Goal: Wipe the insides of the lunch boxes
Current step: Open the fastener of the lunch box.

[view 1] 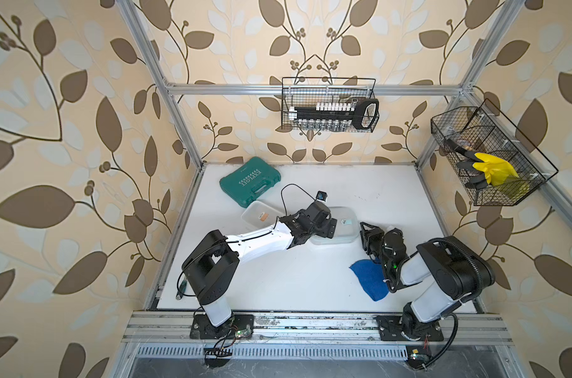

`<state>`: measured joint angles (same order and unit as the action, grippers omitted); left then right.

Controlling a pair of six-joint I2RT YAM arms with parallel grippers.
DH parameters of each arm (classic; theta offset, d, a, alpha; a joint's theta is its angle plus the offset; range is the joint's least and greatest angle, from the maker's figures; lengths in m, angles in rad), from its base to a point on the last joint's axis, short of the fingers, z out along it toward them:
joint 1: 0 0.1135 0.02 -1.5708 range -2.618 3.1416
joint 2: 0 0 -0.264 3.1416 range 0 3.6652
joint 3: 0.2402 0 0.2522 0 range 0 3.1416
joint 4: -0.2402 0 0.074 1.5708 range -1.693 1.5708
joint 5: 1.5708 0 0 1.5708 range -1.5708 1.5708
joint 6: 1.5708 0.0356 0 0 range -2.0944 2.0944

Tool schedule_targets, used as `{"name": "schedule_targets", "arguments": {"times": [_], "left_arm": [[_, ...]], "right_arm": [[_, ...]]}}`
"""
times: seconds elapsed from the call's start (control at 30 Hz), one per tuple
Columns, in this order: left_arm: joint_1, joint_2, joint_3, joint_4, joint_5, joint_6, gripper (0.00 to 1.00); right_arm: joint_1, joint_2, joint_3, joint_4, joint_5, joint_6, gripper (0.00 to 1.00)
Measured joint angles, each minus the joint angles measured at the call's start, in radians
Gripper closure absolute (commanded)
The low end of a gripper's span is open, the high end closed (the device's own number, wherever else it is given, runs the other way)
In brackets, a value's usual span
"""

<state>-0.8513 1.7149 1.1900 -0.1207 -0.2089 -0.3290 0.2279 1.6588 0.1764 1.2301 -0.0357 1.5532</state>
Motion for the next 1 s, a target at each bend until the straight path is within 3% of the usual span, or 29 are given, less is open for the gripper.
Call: {"name": "schedule_targets", "arguments": {"times": [0.47,0.7,1.0], "left_arm": [[0.0,0.107,-0.001,0.058,0.053,0.032,0.14],[0.0,0.132,-0.001,0.128,0.073,0.052,0.26],[0.0,0.139,-0.042,0.232,0.121,0.068,0.33]], "right_arm": [[0.004,0.179,0.053,0.16,-0.032,0.058,0.57],[0.005,0.183,0.06,0.164,-0.031,0.056,0.6],[0.006,0.207,0.091,0.174,-0.03,0.043,0.73]]}}
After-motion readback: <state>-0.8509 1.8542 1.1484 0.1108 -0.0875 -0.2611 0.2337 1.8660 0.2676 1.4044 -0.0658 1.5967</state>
